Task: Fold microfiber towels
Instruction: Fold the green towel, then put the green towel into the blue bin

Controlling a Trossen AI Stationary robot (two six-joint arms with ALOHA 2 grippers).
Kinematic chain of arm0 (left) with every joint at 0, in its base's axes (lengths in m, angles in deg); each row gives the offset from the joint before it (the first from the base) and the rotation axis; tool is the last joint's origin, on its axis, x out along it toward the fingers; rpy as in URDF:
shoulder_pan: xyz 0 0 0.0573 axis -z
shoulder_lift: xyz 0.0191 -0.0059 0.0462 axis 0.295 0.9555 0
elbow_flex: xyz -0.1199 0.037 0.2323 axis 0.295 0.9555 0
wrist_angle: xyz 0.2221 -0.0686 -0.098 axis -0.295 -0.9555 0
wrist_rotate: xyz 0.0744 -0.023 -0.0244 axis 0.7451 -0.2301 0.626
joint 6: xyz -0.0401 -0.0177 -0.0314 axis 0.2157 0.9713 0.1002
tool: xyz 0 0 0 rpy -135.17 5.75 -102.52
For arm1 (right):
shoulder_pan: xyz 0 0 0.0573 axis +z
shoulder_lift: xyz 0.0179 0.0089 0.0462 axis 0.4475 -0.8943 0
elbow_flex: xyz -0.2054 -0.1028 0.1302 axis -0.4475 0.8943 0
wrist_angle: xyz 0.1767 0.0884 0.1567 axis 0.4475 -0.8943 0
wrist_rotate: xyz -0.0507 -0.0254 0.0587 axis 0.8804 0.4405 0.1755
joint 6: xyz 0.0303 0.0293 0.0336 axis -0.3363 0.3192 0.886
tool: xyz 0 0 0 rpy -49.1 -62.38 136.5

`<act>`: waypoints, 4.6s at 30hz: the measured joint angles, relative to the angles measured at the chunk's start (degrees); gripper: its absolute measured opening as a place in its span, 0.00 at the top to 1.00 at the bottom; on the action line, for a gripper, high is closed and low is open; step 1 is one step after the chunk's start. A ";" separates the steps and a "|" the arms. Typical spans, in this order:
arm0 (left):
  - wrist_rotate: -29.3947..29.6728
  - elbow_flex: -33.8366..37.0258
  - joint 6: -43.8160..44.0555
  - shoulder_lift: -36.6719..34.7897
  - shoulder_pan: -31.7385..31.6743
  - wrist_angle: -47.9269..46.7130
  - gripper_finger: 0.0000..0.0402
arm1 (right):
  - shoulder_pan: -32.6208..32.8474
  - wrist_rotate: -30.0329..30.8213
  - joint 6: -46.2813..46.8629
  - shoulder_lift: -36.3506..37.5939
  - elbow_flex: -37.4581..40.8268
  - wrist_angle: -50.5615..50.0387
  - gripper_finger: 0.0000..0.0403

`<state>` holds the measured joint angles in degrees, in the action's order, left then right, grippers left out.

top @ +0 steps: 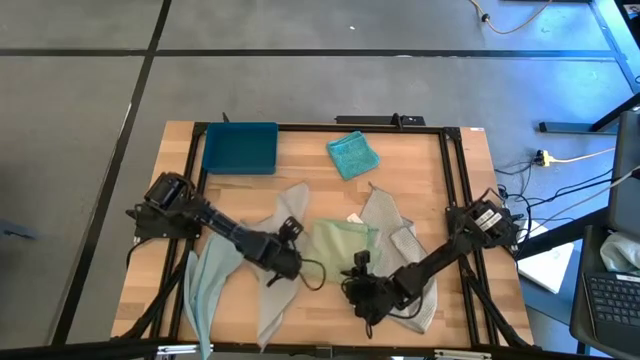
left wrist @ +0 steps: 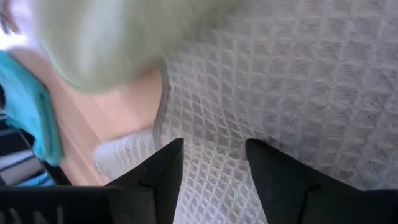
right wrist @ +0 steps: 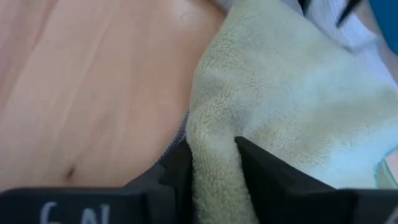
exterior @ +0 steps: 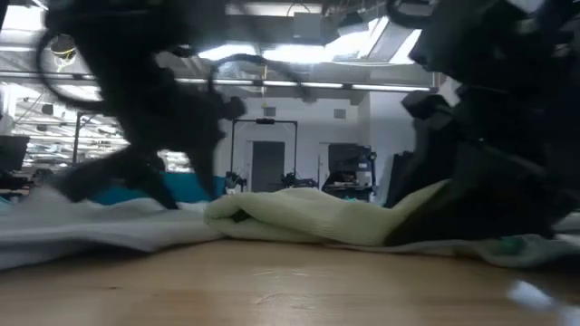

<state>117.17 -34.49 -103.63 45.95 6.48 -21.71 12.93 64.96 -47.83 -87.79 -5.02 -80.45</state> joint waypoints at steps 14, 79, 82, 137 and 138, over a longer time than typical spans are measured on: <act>11.81 -2.14 1.18 -6.03 10.32 -2.37 0.59 | 5.52 8.43 5.56 2.69 -0.16 -5.17 0.71; -38.11 4.25 87.17 5.46 -11.73 54.68 0.50 | 17.46 30.29 20.75 15.04 4.28 -10.95 0.71; -37.53 4.07 84.94 5.51 -11.76 54.61 0.58 | 17.44 30.29 20.73 15.04 4.28 -10.82 0.71; -46.93 -0.66 22.51 -37.61 -67.23 4.37 1.00 | 15.46 28.83 21.73 15.04 4.22 -11.02 0.71; -45.97 -0.65 21.69 -37.30 -68.33 2.10 1.00 | 15.39 28.82 21.73 15.04 4.22 -11.04 0.71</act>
<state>71.20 -35.13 -81.94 8.65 -61.85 -19.61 28.31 93.78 -26.10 -72.75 -0.80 -91.49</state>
